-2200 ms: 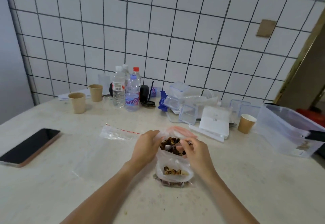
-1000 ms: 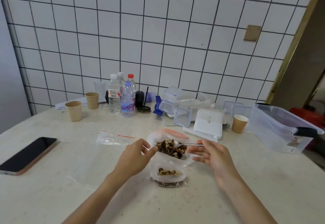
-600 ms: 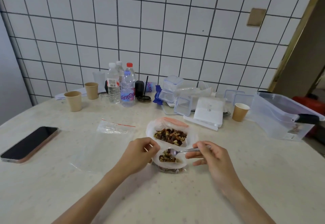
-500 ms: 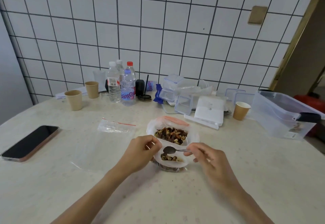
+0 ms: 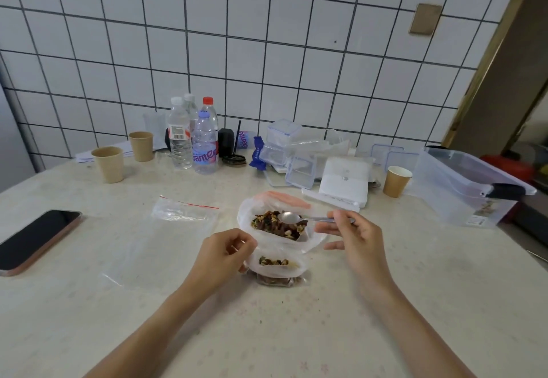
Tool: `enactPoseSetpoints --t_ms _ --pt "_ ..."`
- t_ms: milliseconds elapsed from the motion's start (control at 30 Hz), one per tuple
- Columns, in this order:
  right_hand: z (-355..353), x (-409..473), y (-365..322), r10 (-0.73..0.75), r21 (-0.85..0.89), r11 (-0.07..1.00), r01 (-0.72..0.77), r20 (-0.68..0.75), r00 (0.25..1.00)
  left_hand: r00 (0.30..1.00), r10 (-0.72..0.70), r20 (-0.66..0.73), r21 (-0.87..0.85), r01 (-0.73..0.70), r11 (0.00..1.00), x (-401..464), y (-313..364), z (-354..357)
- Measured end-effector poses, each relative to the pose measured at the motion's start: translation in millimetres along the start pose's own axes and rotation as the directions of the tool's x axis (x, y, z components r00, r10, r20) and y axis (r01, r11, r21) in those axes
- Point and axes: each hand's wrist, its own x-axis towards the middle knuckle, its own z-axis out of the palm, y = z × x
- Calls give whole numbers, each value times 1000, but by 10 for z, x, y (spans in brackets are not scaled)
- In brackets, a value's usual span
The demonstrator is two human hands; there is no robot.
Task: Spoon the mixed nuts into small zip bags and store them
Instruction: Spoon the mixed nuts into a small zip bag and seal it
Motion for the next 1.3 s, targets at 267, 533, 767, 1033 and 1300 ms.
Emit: enactPoseSetpoints --t_ms 267,533,767,1033,1300 --pt "241 229 263 223 -11 975 -223 -19 975 1000 -15 6 55 15 998 -26 -28 -4" --pt "40 219 383 290 -338 897 -284 -33 956 998 -54 12 24 53 998 -50 -22 -24" --pt "-174 85 268 237 -424 883 -202 29 971 986 -165 18 -25 166 986 -45 51 -103" --pt "-39 -146 227 524 -325 843 -428 318 790 916 -274 293 -77 308 948 -101 109 -142" --pt "113 -154 134 541 -165 836 -523 408 736 930 -280 240 -154 321 934 -130 228 -31"
